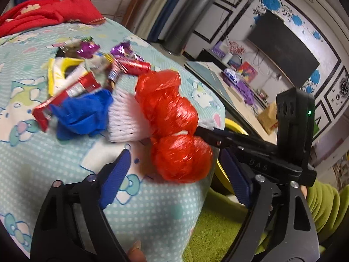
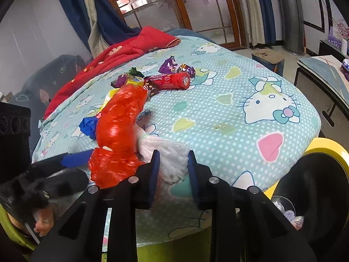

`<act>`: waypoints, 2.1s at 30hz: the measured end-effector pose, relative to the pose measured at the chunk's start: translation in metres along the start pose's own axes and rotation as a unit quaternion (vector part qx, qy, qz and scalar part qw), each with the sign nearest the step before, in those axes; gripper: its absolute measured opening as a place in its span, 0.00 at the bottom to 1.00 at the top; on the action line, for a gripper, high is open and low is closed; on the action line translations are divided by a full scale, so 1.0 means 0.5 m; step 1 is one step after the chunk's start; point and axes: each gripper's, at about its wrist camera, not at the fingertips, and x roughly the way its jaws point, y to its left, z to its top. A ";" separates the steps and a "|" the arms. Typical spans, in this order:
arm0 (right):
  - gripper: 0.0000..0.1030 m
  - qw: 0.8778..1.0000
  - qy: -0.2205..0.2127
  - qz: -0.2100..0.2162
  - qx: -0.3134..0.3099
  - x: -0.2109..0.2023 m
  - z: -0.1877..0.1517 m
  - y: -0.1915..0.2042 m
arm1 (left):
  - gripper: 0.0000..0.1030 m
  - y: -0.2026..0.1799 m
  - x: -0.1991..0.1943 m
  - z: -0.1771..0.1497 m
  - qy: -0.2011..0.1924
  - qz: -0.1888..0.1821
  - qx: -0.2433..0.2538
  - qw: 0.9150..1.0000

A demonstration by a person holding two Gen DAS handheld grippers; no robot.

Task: Collect trash
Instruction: 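Grasp the white mesh net with the right tool while the left tool grasps the red plastic bag, then carry the white mesh net and red bag in both tools over the yellow bin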

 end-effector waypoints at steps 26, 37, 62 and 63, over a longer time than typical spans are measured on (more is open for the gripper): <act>0.17 0.993 -0.063 -0.082 0.052 -0.076 0.021 -0.087 | 0.13 -0.024 -0.030 0.017 -0.032 -0.036 0.027 0.998; 0.17 0.985 -0.110 -0.108 0.081 -0.147 0.040 -0.136 | 0.13 -0.035 -0.051 0.051 -0.065 -0.031 0.034 0.997; 0.17 0.954 -0.170 -0.193 0.153 -0.301 -0.004 -0.270 | 0.13 -0.196 0.046 0.077 -0.041 -0.075 0.137 0.987; 0.17 0.952 -0.172 -0.196 0.159 -0.307 -0.008 -0.276 | 0.13 -0.203 0.052 0.076 -0.039 -0.078 0.142 0.986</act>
